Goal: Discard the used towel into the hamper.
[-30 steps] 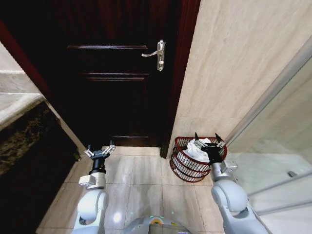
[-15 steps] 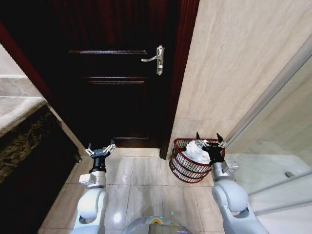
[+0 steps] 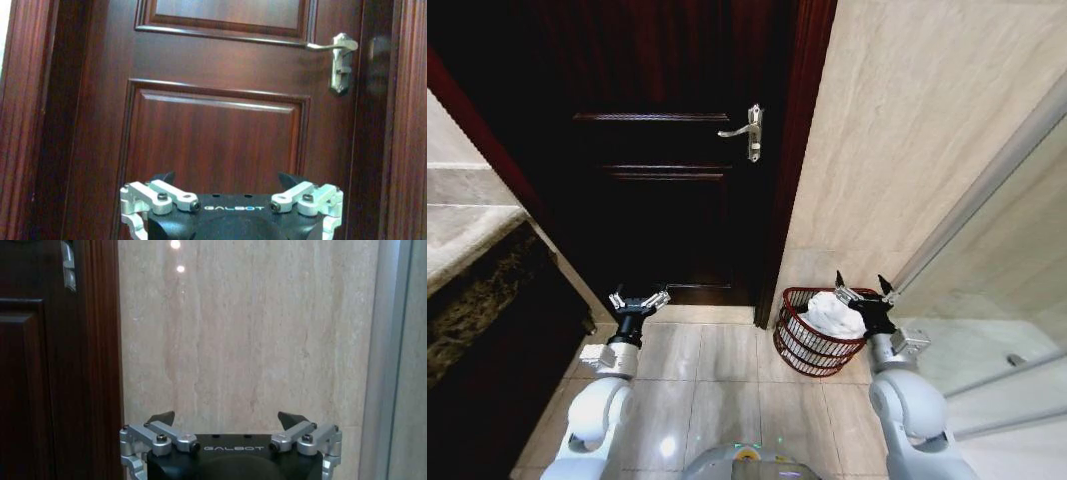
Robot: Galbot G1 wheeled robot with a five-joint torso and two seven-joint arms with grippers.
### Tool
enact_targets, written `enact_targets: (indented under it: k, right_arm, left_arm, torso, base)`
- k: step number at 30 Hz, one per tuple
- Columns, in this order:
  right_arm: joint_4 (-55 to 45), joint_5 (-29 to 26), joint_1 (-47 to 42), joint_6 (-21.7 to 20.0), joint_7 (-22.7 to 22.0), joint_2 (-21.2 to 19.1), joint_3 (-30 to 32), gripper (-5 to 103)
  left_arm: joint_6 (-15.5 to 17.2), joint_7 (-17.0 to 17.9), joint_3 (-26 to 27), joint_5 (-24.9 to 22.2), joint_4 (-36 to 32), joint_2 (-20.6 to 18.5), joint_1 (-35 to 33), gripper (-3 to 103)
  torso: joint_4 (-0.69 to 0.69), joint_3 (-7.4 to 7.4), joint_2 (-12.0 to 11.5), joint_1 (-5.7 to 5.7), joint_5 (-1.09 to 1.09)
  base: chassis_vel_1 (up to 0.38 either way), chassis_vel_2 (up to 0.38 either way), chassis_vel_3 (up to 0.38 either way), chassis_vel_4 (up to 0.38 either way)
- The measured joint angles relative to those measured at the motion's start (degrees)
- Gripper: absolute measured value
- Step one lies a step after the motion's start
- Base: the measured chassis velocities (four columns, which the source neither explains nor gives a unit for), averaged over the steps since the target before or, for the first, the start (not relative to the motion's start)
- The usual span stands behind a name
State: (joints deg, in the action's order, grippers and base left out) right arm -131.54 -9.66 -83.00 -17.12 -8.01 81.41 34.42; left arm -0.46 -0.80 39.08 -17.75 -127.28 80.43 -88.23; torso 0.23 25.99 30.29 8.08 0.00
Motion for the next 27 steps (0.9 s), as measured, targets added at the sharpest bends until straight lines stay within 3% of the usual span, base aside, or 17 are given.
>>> enact_targets:
  k: [27]
  right_arm:
    - [-1.0, -0.3, -0.5, 1.0, -0.3, -2.0, 0.2, 100]
  left_arm:
    - [0.5, 0.8, 0.3, 1.0, -1.0, 1.2, 0.2, 100]
  torso:
    - [0.00, 3.78, 6.3, 2.56, 0.00]
  base:
    - [0.000, 0.000, 0.000, 0.000]
